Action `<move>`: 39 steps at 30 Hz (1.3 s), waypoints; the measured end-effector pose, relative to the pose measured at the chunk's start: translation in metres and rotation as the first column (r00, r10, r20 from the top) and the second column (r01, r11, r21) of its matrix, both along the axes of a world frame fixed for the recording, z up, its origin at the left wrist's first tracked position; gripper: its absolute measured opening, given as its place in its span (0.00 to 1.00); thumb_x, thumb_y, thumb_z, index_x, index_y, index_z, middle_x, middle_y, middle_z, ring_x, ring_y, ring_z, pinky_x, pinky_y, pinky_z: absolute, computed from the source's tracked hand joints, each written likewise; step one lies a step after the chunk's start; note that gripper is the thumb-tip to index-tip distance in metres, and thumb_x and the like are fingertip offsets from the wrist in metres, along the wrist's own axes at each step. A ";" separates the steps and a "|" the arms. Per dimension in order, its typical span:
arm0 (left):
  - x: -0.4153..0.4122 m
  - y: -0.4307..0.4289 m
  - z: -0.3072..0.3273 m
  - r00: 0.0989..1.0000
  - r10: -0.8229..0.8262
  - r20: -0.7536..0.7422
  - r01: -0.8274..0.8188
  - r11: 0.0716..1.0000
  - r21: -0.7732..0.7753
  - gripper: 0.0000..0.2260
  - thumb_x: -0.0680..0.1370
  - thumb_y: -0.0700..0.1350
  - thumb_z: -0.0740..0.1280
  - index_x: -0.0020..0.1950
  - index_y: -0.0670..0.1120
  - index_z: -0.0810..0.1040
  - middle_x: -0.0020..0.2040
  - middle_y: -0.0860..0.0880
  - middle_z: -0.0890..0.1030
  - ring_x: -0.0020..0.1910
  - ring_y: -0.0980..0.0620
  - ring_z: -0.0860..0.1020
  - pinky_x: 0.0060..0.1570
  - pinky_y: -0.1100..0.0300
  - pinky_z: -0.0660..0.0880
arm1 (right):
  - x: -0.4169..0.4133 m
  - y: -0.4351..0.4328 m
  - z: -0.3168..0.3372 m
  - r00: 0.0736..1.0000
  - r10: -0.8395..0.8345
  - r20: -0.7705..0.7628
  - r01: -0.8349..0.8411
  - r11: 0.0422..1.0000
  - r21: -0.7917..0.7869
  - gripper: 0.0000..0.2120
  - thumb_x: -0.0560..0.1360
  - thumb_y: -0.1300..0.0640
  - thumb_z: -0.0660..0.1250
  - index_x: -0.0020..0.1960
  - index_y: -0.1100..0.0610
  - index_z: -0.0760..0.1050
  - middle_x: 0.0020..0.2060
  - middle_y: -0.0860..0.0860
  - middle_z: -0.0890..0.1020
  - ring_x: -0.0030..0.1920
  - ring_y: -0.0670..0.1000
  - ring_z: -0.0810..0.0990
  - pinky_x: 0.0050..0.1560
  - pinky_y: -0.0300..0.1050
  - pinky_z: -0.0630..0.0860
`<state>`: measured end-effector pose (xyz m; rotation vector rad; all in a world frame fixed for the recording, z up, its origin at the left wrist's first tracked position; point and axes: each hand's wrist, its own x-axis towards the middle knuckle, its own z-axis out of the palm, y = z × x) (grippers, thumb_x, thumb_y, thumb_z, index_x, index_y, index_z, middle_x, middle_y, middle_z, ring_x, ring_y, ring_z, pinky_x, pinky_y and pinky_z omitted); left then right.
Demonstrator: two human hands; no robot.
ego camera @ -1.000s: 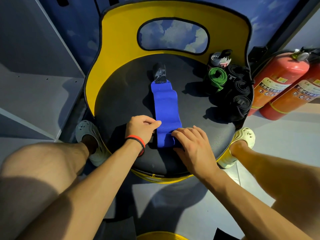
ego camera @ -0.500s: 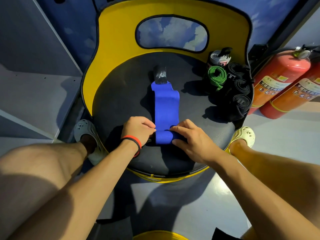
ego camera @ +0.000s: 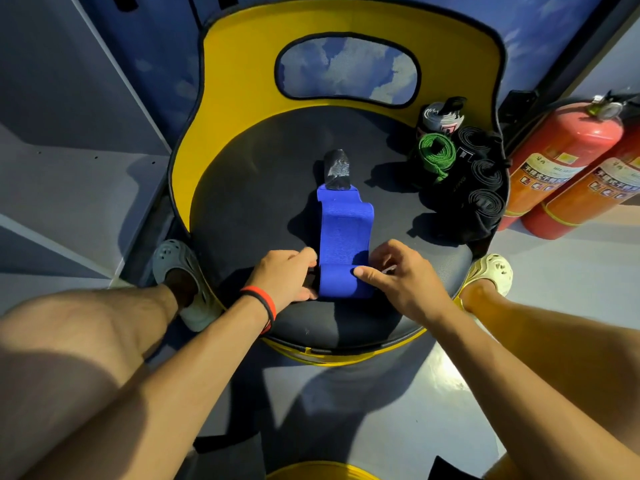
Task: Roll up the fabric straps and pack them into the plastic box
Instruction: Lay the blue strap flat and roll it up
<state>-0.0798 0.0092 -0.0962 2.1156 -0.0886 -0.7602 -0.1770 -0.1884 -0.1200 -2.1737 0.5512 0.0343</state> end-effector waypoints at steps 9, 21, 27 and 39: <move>-0.009 -0.011 -0.004 0.992 -0.075 0.100 0.066 0.994 0.086 0.08 0.74 0.51 0.75 0.49 0.48 0.84 0.39 0.48 0.84 0.43 0.48 0.84 0.47 0.51 0.82 | 0.008 0.014 -0.012 0.983 -0.139 0.123 0.156 0.978 -0.141 0.22 0.74 0.34 0.68 0.42 0.53 0.73 0.35 0.46 0.79 0.37 0.51 0.77 0.36 0.49 0.73; 0.001 -0.020 -0.007 0.981 0.065 0.183 -0.050 0.995 -0.088 0.19 0.75 0.49 0.75 0.64 0.49 0.79 0.61 0.52 0.81 0.54 0.59 0.76 0.43 0.71 0.68 | 0.001 -0.004 0.008 0.998 0.050 -0.025 -0.051 0.998 -0.044 0.20 0.70 0.45 0.79 0.59 0.50 0.81 0.48 0.42 0.83 0.49 0.44 0.80 0.41 0.24 0.70; -0.003 -0.009 -0.005 0.982 0.021 0.185 -0.015 0.999 -0.037 0.16 0.72 0.54 0.77 0.57 0.50 0.84 0.51 0.54 0.85 0.51 0.55 0.82 0.53 0.55 0.81 | 0.001 -0.008 0.020 0.980 0.143 -0.137 -0.148 0.989 -0.029 0.12 0.70 0.43 0.78 0.46 0.49 0.83 0.37 0.44 0.84 0.40 0.46 0.81 0.37 0.33 0.73; -0.013 0.002 0.006 0.982 -0.169 0.087 0.162 0.983 0.084 0.17 0.71 0.60 0.76 0.36 0.46 0.85 0.34 0.46 0.84 0.40 0.45 0.83 0.46 0.50 0.82 | -0.008 -0.011 0.030 0.947 0.202 -0.250 -0.185 0.979 0.091 0.15 0.76 0.41 0.72 0.41 0.51 0.85 0.33 0.48 0.84 0.37 0.50 0.83 0.40 0.42 0.76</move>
